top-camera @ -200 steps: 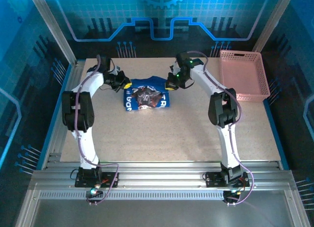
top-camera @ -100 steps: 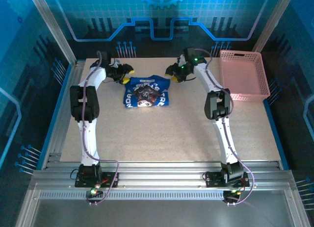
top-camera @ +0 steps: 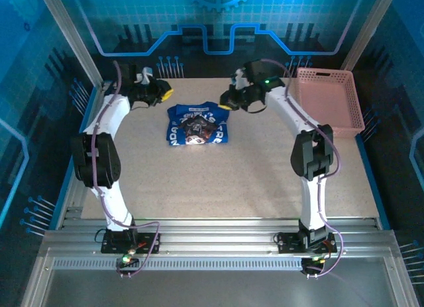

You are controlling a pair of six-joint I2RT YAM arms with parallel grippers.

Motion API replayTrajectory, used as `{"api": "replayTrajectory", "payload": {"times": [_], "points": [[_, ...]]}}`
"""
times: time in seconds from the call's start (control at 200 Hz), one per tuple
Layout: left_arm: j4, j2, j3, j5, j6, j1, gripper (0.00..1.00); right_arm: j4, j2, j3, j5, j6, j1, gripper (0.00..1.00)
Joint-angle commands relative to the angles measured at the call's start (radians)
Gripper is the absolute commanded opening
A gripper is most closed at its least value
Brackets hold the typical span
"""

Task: Fold and stack the t-shirts

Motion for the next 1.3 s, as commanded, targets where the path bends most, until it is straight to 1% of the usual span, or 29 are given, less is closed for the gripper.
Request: {"api": "replayTrajectory", "payload": {"times": [0.0,0.075,0.2,0.325,0.42,0.475,0.54,0.57,0.59,0.63,0.68,0.745,0.81,0.85,0.89,0.935,0.96,0.97,0.975,0.98,0.99,1.03,1.045,1.055,1.06,1.12,1.181,1.256,1.296], "points": [[0.097,0.067,-0.088,0.043,-0.028,-0.034,0.17,0.087,0.104,-0.023,0.001,0.032,-0.004,0.07],[0.174,0.125,-0.088,0.052,-0.06,-0.039,0.15,0.088,0.166,0.029,0.024,0.034,-0.006,0.06],[0.243,0.243,-0.006,0.033,-0.09,-0.038,0.15,0.1,0.288,0.136,0.053,0.047,-0.019,0.05],[0.248,0.378,0.119,-0.016,-0.097,-0.035,0.15,0.116,0.416,0.263,0.091,0.083,-0.043,0.06],[0.219,0.469,0.212,-0.075,-0.083,-0.023,0.14,0.137,0.505,0.357,0.115,0.131,-0.063,0.09],[0.213,0.502,0.246,-0.11,-0.086,-0.009,0.14,0.185,0.534,0.377,0.115,0.16,-0.071,0.14],[0.236,0.52,0.263,-0.11,-0.111,0.01,0.16,0.208,0.551,0.395,0.121,0.192,-0.08,0.2],[0.258,0.515,0.26,-0.106,-0.121,0.018,0.18,0.216,0.55,0.393,0.123,0.199,-0.082,0.25],[0.263,0.507,0.256,-0.105,-0.125,0.024,0.19,0.217,0.541,0.388,0.123,0.206,-0.084,0.31],[0.277,0.479,0.241,-0.101,-0.136,0.033,0.23,0.229,0.514,0.363,0.115,0.21,-0.085,0.37],[0.336,0.42,0.2,-0.084,-0.163,0.045,0.34,0.271,0.438,0.296,0.102,0.196,-0.081,0.43],[0.418,0.325,0.143,-0.063,-0.212,0.064,0.5,0.271,0.307,0.195,0.121,0.147,-0.076,0.54],[0.455,0.219,0.1,-0.031,-0.229,0.089,0.58,0.235,0.142,0.083,0.146,0.068,-0.077,0.64],[0.431,0.135,0.06,-0.026,-0.206,0.104,0.63,0.189,0.031,0.011,0.183,0.005,-0.08,0.7],[0.4,0.043,0.007,-0.023,-0.169,0.122,0.67,0.126,-0.071,-0.062,0.229,-0.065,-0.084,0.73],[0.357,-0.077,-0.066,-0.02,-0.104,0.141,0.7,0.069,-0.215,-0.165,0.301,-0.146,-0.091,0.75],[0.32,-0.148,-0.112,-0.027,-0.054,0.151,0.72,0.049,-0.302,-0.231,0.357,-0.19,-0.091,0.8],[0.299,-0.18,-0.13,-0.035,-0.027,0.154,0.73,0.044,-0.328,-0.268,0.377,-0.206,-0.091,0.81],[0.289,-0.196,-0.14,-0.039,-0.014,0.155,0.76,0.042,-0.371,-0.304,0.399,-0.222,-0.09,0.83],[0.278,-0.211,-0.15,-0.045,-0.001,0.157,0.79,0.042,-0.371,-0.304,0.399,-0.222,-0.09,0.83],[0.256,-0.242,-0.17,-0.059,0.024,0.159,0.83,0.041,-0.41,-0.334,0.428,-0.237,-0.09,0.86],[0.159,-0.371,-0.257,-0.15,0.149,0.161,0.91,0.05,-0.555,-0.482,0.526,-0.291,-0.087,0.97],[0.133,-0.42,-0.296,-0.193,0.189,0.159,0.95,0.056,-0.603,-0.537,0.56,-0.307,-0.087,1.0],[0.121,-0.451,-0.317,-0.217,0.21,0.159,0.97,0.062,-0.657,-0.593,0.598,-0.321,-0.086,1.0],[0.117,-0.467,-0.336,-0.23,0.218,0.159,0.98,0.062,-0.657,-0.593,0.598,-0.321,-0.086,1.0],[0.122,-0.635,-0.534,-0.352,0.272,0.164,0.99,0.109,-0.854,-0.843,0.711,-0.331,-0.109,1.0],[0.153,-0.759,-0.708,-0.446,0.308,0.172,0.99,0.187,-0.994,-1.058,0.742,-0.304,-0.159,1.0],[0.253,-0.846,-0.888,-0.546,0.362,0.176,0.99,0.328,-1.125,-1.297,0.885,-0.31,-0.172,1.0],[0.298,-0.866,-0.958,-0.576,0.402,0.177,0.99,0.423,-1.181,-1.406,0.954,-0.33,-0.171,1.0]]}}
